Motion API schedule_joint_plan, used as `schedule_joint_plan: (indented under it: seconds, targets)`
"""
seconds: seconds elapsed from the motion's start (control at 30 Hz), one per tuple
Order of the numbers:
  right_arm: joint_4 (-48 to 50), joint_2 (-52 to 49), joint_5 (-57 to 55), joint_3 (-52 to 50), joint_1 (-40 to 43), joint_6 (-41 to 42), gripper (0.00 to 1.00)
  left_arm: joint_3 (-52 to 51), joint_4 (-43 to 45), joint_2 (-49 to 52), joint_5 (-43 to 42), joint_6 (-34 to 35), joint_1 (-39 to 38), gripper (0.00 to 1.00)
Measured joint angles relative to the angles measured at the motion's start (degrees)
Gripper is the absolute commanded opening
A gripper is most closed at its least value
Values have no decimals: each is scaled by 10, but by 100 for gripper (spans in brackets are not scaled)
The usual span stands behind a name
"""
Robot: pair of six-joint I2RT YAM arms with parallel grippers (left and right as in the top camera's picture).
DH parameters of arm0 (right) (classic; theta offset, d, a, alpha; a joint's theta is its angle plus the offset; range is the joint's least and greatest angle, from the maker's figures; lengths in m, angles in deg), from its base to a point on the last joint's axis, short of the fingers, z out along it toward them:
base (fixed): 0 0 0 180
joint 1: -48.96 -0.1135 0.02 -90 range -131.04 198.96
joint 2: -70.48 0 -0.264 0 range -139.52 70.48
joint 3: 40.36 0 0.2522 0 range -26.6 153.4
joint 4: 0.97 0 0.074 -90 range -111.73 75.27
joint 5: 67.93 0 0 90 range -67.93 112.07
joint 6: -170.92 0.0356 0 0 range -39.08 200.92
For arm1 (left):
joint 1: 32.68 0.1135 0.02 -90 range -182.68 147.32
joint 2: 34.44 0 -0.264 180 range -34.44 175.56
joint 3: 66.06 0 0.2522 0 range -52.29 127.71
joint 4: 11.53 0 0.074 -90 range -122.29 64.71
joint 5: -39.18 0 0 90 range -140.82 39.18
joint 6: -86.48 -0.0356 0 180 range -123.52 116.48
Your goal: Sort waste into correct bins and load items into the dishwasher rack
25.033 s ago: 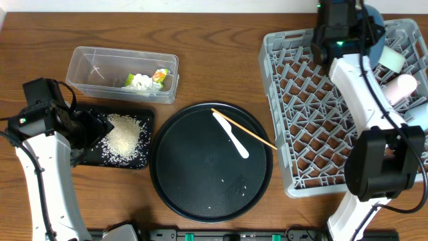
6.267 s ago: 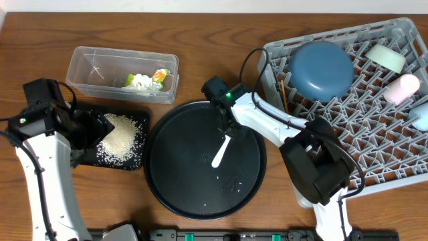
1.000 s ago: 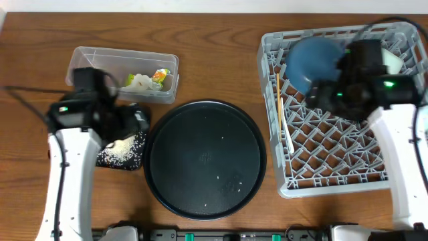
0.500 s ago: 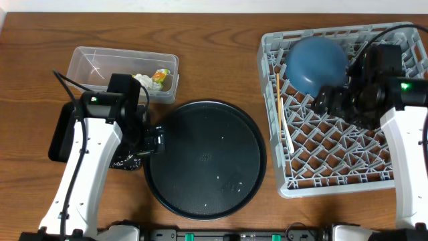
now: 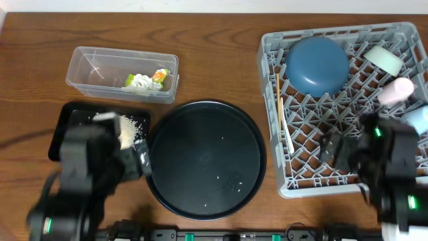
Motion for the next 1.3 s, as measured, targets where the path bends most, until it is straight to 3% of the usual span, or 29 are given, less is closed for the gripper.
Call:
schedule_joint_plan:
  seconds: [0.27,1.0,1.3]
  targets:
    - [-34,117,-2,-7,0,0,99,-8,2,-96,3,7,0,98]
    - [-80,137,-21,-11,-4,0,99,-12,0,-101,3,7,0,98]
    - [96,280,-38,-101,-44,-49,99,-14,0,-101,5,7,0,98]
